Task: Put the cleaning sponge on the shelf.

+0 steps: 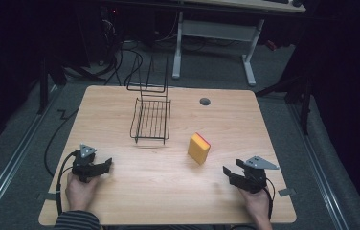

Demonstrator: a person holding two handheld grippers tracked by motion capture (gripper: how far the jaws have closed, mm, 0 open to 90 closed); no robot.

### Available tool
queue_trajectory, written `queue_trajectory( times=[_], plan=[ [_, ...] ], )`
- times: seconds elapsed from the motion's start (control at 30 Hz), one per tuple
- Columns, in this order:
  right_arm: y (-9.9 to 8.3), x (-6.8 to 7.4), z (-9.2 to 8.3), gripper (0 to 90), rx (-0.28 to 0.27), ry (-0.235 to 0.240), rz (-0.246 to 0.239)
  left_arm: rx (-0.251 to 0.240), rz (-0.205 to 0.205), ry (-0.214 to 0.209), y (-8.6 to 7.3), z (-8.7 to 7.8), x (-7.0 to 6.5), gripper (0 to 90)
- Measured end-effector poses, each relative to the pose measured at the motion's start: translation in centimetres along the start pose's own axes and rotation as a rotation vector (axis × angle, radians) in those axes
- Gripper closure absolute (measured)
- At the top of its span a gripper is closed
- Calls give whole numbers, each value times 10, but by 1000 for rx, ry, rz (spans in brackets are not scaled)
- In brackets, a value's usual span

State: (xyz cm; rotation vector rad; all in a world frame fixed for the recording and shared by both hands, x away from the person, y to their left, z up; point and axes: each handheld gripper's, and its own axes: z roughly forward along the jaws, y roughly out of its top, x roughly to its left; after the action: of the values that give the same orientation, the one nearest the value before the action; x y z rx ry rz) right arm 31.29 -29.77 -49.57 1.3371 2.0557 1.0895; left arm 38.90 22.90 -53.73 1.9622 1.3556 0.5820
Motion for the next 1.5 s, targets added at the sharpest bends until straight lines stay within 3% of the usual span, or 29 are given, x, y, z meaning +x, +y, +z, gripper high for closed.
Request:
queue_trajectory(
  times=[0.1,0.53,0.93,1.3,1.5],
  plan=[
    [6,12,3,355,-11,32,-20,0,0,0,0,0,0,249],
    [28,31,21,355,-38,95,-68,0,-1,-1,0,0,0,248],
    [44,39,43,362,-52,99,-75,0,-1,-1,0,0,0,247],
    [47,38,60,434,-35,114,-47,0,0,-2,0,0,0,246],
    [47,39,63,492,-34,97,-53,0,0,-2,0,0,0,246]
  ],
)
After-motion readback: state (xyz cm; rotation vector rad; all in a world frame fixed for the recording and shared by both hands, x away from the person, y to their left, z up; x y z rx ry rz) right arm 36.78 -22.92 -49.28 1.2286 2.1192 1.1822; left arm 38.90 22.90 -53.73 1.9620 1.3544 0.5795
